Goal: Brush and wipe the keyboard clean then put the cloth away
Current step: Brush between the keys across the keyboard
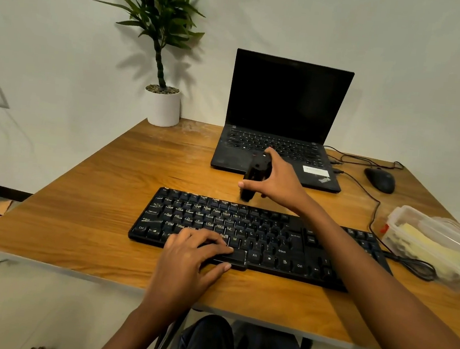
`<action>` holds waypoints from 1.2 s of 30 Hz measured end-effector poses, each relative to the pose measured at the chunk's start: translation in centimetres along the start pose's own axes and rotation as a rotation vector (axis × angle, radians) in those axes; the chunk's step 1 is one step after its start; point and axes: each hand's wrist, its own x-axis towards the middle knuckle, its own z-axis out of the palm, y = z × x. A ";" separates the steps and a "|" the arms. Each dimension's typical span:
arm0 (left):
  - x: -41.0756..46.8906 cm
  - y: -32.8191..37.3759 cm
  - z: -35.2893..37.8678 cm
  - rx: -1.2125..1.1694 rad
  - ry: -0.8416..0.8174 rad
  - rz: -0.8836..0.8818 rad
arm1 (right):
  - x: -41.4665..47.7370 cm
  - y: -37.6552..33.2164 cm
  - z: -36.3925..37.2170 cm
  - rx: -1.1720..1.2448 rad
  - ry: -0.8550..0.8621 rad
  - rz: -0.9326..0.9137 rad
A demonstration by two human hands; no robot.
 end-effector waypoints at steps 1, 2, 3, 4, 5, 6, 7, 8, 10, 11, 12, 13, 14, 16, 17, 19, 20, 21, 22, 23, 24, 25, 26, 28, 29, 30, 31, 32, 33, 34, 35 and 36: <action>0.0 0.0 0.0 -0.001 0.001 0.000 | 0.0 -0.1 0.1 0.039 -0.024 0.027; 0.0 0.0 0.0 -0.002 0.005 0.001 | -0.1 -0.1 0.2 0.057 -0.051 0.048; 0.0 0.0 0.0 -0.003 0.008 0.004 | -0.2 -0.4 0.3 0.048 -0.063 0.061; 0.0 -0.1 0.0 -0.006 0.007 0.006 | -0.3 -0.5 0.3 0.036 -0.060 0.060; 0.0 -0.1 0.0 -0.010 0.004 0.004 | -0.3 -0.5 0.2 0.037 -0.047 0.039; 0.0 -0.1 0.0 -0.012 0.001 0.000 | -0.2 -0.5 0.1 0.029 -0.023 0.012; 0.0 -0.1 0.0 -0.013 0.000 -0.002 | -0.1 -0.6 0.1 0.032 0.002 -0.004; 0.0 -0.1 0.0 -0.013 0.002 -0.002 | -0.1 -0.5 0.1 0.046 0.015 0.001; 0.0 -0.1 0.0 -0.015 0.005 -0.002 | -0.2 -0.4 0.5 0.075 0.006 0.023; 0.0 -0.1 0.0 -0.015 0.006 -0.001 | -0.3 -0.4 0.7 0.067 -0.004 0.032; 0.1 -0.1 0.0 -0.016 0.007 0.001 | -0.4 -0.3 0.8 0.060 -0.004 0.037; 0.0 -0.1 0.1 -0.018 0.007 0.003 | -0.4 -0.4 0.8 0.066 0.010 0.036; 0.0 -0.1 0.1 -0.020 0.009 0.003 | -0.4 -0.4 0.7 0.056 0.041 0.027; 0.0 -0.1 0.1 -0.019 0.013 0.004 | -0.3 -0.4 0.5 0.059 0.107 0.009; 0.0 -0.1 0.1 -0.014 0.015 0.007 | -0.3 -0.3 0.5 0.091 0.125 0.011; 0.1 -0.1 0.1 -0.004 0.022 0.013 | -0.5 -0.2 0.7 0.081 0.089 0.013; 0.1 -0.1 0.1 -0.002 0.024 0.015 | -0.6 -0.1 0.8 0.042 0.067 0.013; 0.1 -0.1 0.1 0.000 0.022 0.018 | -0.7 -0.1 0.8 0.023 0.068 0.007; 0.0 -0.1 0.1 0.004 0.021 0.021 | -0.7 -0.1 0.7 -0.005 0.092 -0.002; 0.0 -0.2 0.1 0.010 0.022 0.024 | -0.7 -0.2 0.6 -0.012 0.121 -0.016; -0.1 -0.2 0.1 0.019 0.024 0.028 | -0.8 -0.2 0.6 0.021 0.131 -0.017; -0.1 -0.2 0.1 0.029 0.027 0.035 | -0.9 -0.4 0.6 0.099 0.129 -0.006; -0.2 -0.2 0.1 0.036 0.032 0.041 | -1.2 -0.5 0.7 0.159 0.091 0.006; -0.1 -0.3 0.1 0.033 0.051 0.045 | -1.8 -0.8 1.2 0.172 0.006 0.008; -0.1 -0.3 0.2 0.026 0.057 0.045 | -2.0 -0.9 1.5 0.132 -0.001 -0.003; -0.2 -0.3 0.2 0.020 0.058 0.043 | -1.9 -0.9 1.6 0.048 0.040 -0.027; -0.2 -0.3 0.2 0.017 0.059 0.042 | -1.8 -1.3 1.5 -0.030 0.100 -0.056; -0.2 -0.3 0.2 0.018 0.060 0.042 | -1.7 -1.5 1.4 -0.061 0.143 -0.072; -0.2 -0.3 0.2 0.019 0.061 0.044 | -1.6 -1.6 1.4 -0.034 0.156 -0.079; -0.2 -0.3 0.2 0.021 0.063 0.047 | -1.6 -1.7 1.3 0.029 0.129 -0.073; -0.2 -0.3 0.2 0.022 0.066 0.050 | -1.8 -1.8 1.4 0.070 0.074 -0.064; -0.2 -0.3 0.1 0.024 0.070 0.052 | -2.0 -1.7 1.6 0.069 0.021 -0.057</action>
